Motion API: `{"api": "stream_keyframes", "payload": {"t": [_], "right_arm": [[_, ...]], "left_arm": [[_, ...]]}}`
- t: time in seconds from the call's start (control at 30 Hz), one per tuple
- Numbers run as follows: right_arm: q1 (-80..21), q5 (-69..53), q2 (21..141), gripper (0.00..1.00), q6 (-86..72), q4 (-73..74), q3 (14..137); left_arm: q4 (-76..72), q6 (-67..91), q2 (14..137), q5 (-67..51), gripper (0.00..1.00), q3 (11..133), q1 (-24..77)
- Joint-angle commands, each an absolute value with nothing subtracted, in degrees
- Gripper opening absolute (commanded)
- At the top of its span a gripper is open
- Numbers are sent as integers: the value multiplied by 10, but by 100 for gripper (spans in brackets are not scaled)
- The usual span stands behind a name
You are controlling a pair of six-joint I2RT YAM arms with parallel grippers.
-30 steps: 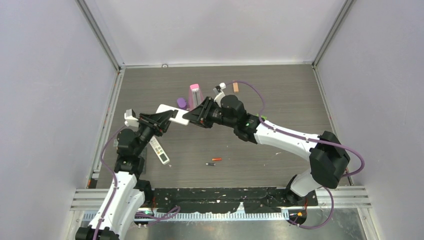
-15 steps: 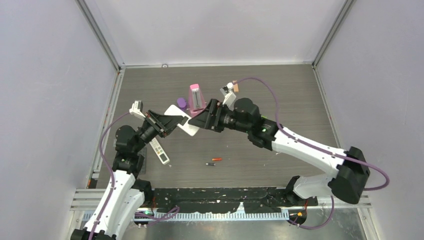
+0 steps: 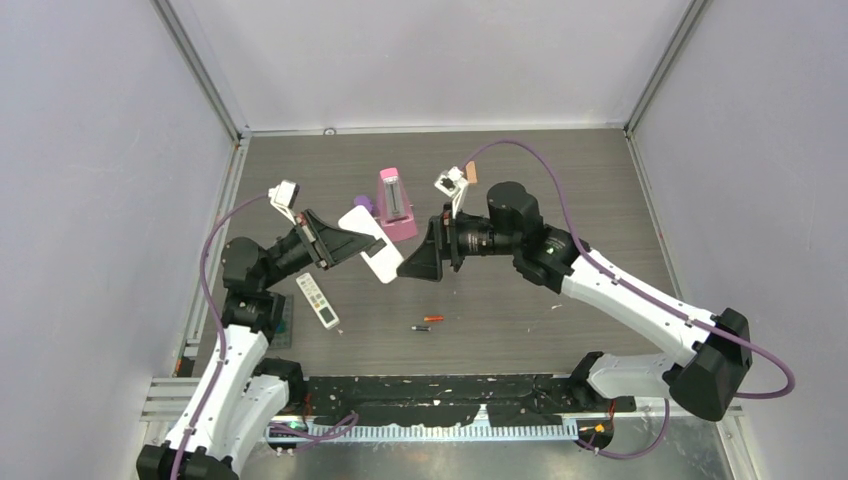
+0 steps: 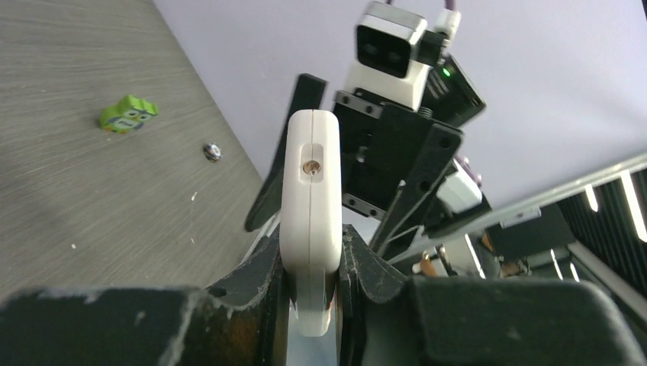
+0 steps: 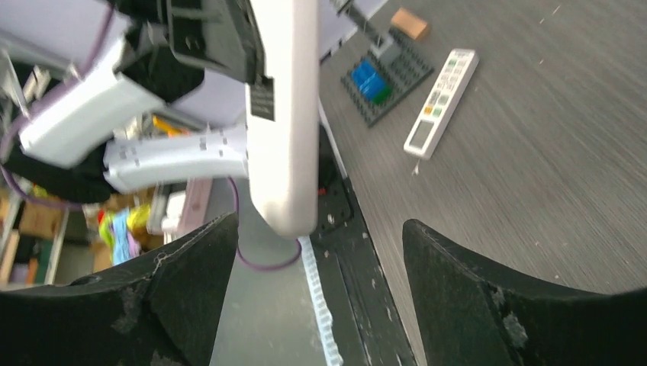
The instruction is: Load the batteries into the remote control
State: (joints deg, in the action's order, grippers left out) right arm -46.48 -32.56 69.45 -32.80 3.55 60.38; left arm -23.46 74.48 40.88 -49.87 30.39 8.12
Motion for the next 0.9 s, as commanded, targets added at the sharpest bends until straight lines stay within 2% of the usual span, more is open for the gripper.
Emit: {"api": "stream_keyframes", "payload": {"t": [0.0, 0.13, 0.53, 0.63, 0.87], "right_arm": [[-467, -431, 714, 84, -212, 99, 664], [-475, -450, 728, 82, -195, 107, 685], [-500, -446, 784, 62, -200, 97, 716], [-506, -448, 793, 55, -228, 67, 717], [-506, -439, 808, 27, -269, 33, 707]], "left_arm": [[-311, 730, 420, -585, 0, 340, 79], [-320, 728, 430, -610, 0, 349, 79], [-326, 727, 440, -625, 0, 356, 79], [-327, 725, 441, -630, 0, 356, 79], [-323, 727, 439, -627, 0, 354, 79]]}}
